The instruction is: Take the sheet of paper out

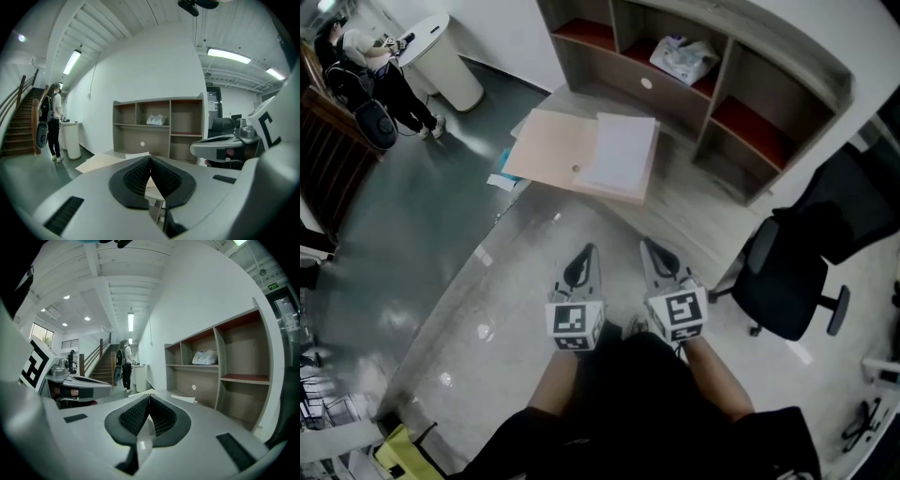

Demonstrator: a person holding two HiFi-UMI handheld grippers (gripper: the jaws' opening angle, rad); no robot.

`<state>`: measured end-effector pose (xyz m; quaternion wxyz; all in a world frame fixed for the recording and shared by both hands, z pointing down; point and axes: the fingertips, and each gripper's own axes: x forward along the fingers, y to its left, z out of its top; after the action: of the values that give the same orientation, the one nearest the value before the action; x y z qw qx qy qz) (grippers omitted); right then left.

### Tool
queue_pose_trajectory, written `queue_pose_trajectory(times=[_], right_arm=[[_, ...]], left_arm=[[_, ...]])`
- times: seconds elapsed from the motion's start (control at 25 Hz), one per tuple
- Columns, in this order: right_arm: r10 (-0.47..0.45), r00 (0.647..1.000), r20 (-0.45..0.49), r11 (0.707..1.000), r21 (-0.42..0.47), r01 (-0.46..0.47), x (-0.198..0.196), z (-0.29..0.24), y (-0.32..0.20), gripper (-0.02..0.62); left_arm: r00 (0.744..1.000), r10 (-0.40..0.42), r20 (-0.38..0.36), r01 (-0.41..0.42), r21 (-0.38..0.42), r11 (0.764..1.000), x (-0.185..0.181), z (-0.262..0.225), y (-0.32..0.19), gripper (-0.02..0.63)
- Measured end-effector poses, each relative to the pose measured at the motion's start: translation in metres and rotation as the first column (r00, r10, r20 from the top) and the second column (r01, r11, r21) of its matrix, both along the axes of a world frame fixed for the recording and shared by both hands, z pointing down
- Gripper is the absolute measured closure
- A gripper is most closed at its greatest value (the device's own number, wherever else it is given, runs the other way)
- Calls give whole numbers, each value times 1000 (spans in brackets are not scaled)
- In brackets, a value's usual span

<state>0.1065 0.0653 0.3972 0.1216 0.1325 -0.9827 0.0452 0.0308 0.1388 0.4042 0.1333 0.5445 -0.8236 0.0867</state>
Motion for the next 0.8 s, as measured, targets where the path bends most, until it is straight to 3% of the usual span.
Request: queue_pose_trajectory(times=[0.48, 0.64, 0.8], right_arm=[[150, 982, -111, 973, -158, -166, -48, 57, -59, 578], [204, 965, -163, 955, -184, -233, -73, 78, -73, 578], [286, 936, -204, 918, -223, -329, -91, 99, -91, 578]], left_arm=[[985, 160, -60, -165, -84, 983, -62, 43, -75, 563], [968, 237, -82, -247, -130, 960, -94, 60, -103, 563], [933, 340, -116, -355, -153, 922, -115, 76, -130, 563]])
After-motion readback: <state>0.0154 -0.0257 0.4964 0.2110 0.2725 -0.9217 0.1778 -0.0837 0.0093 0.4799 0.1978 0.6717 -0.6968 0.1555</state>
